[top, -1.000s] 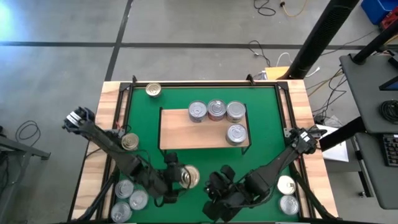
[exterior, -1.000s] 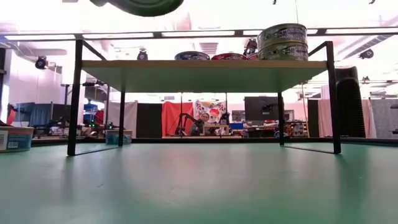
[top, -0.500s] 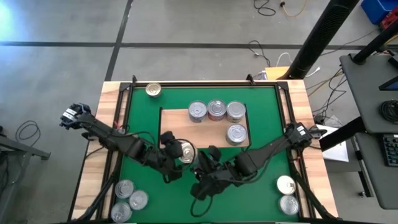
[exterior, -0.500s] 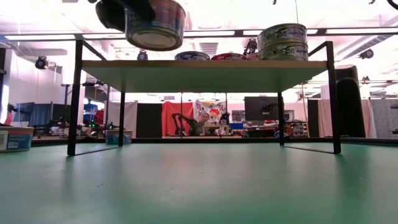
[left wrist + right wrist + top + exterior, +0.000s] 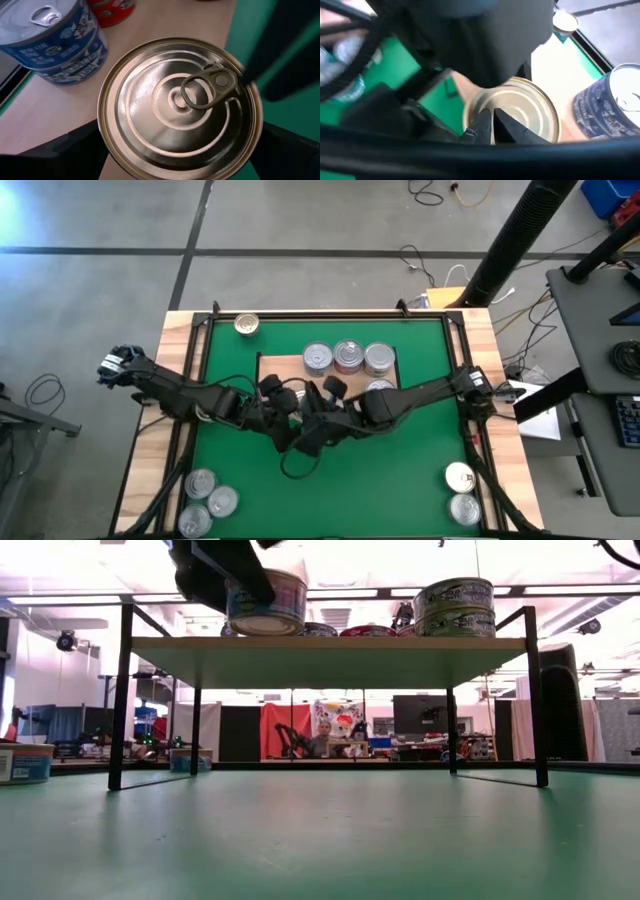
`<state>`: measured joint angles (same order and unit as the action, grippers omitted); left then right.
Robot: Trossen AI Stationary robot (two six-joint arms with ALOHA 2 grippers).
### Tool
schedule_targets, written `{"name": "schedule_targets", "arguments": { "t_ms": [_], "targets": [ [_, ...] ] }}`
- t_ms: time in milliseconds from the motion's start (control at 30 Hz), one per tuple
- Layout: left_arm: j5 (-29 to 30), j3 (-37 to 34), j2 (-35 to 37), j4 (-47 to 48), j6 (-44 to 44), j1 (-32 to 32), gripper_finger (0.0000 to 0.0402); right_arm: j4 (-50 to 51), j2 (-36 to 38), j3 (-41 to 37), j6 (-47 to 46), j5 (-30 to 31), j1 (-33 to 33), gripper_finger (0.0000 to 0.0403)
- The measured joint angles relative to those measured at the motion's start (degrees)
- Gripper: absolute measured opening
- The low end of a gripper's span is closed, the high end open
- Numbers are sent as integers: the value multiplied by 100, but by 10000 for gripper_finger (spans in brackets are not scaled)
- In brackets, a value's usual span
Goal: Stack canned seafood by type on shelf
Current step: Put the middle right blue and pink tuna can on the shelf
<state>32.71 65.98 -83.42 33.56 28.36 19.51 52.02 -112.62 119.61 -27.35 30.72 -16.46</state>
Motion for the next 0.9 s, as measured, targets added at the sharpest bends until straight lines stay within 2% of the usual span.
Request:
{"name": "schedule_targets", "arguments": {
  "t_ms": [467,900],
  "targets": [
    [-375,-2,15,72,-85,-598,399,-58,0,-266,1357,-1749,1132,12],
    [-955,-22,18,401,-102,-728,400,-241,17,-736,1497,-2259,1348,12]
  ]
}}
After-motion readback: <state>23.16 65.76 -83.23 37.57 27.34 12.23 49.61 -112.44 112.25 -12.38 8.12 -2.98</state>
